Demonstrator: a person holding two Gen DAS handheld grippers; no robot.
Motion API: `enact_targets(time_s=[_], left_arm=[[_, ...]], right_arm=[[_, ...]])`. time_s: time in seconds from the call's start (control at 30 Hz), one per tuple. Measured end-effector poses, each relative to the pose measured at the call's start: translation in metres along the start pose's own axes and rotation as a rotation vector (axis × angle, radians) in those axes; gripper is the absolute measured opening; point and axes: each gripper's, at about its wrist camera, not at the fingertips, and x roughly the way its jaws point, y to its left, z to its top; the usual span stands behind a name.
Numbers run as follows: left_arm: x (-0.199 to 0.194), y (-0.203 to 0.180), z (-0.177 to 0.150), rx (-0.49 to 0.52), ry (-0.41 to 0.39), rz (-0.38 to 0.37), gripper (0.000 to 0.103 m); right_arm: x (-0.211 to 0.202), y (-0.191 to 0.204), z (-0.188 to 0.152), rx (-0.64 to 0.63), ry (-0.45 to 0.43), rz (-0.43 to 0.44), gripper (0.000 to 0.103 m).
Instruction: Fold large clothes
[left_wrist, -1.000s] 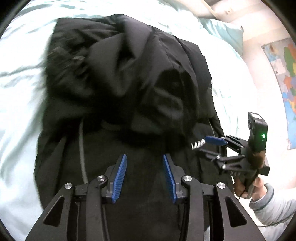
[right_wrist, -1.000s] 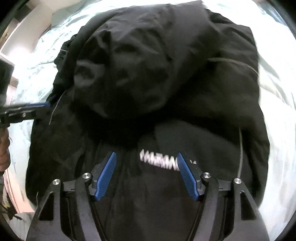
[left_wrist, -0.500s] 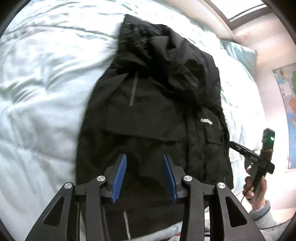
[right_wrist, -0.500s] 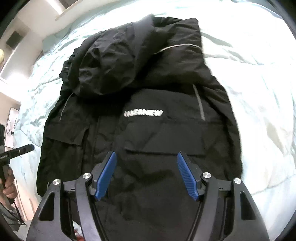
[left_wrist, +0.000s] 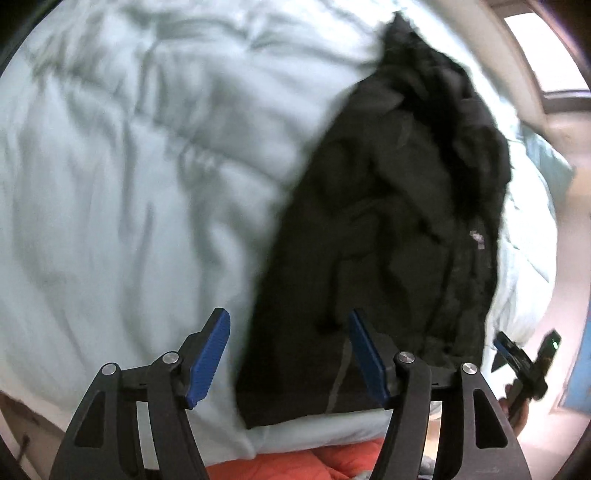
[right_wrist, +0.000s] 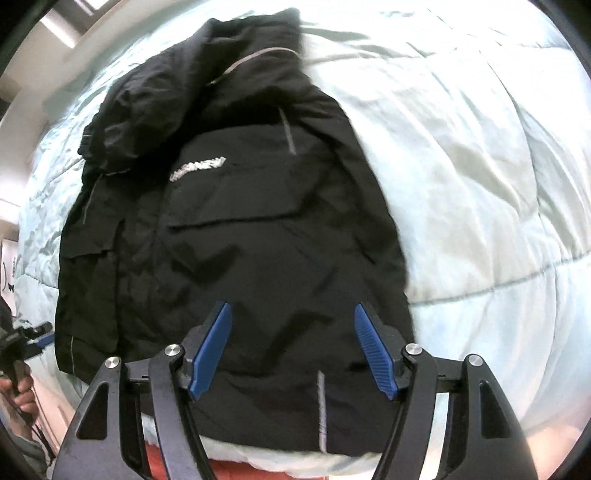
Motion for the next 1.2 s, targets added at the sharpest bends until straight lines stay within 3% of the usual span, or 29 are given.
enact_targets(time_s=[0.17,0.2,0.23,0.27,0.37,0.5,0.7,0.8,0.83,0.9,1.03,1.2], left_arm=[[0.017,0.007,-0.016,0.012,-0.004,-0.031,0.064],[0.016,0.004,-0.019,0.025,-0.026,-0.048,0.057],[0.014,0.000,-0.021,0.040,-0.038,-0.065,0.039],[0.012,-0.006,-0.024,0.069,-0.051,-0.066,0.036],[0.004,-0.020,-0.029,0.131,-0.090,-0.063,0.036],[-0.001,-0.015,-0.027,0.102,-0.081,-0.094,0.036],[0.018,-0.014,-0.023,0.066,-0.032,-0.091,0.047],[0.015,-0.025,-0.024,0.126,-0.044,-0.014,0.038],[0.009,-0.033,-0.027,0.170,-0.061,0.020,0.031],[-0.011,-0.053,-0.034,0.275,-0.090,0.060,0.024],[-0.032,-0.075,-0.035,0.333,-0.073,-0.132,0.023],[0.003,-0.071,-0.024,0.264,-0.015,-0.090,0.025]], right_arm=[[-0.005,-0.016,-0.012,-0.001,0.011,-0.040,0.071],[-0.006,-0.020,-0.014,-0.003,0.015,-0.049,0.071],[-0.006,-0.023,-0.016,-0.005,0.019,-0.056,0.071],[-0.006,-0.027,-0.018,-0.005,0.022,-0.062,0.071],[-0.003,-0.043,-0.023,0.021,0.032,-0.064,0.071],[0.004,-0.079,-0.032,0.129,0.057,-0.008,0.068],[0.029,-0.096,-0.045,0.180,0.140,0.141,0.056],[0.025,-0.083,-0.048,0.125,0.124,0.116,0.047],[0.017,-0.075,-0.049,0.081,0.107,0.089,0.039],[0.002,-0.060,-0.050,0.006,0.086,0.070,0.038],[-0.006,-0.038,-0.050,-0.110,0.103,0.138,0.038],[0.032,-0.050,-0.047,-0.046,0.217,0.114,0.051]])
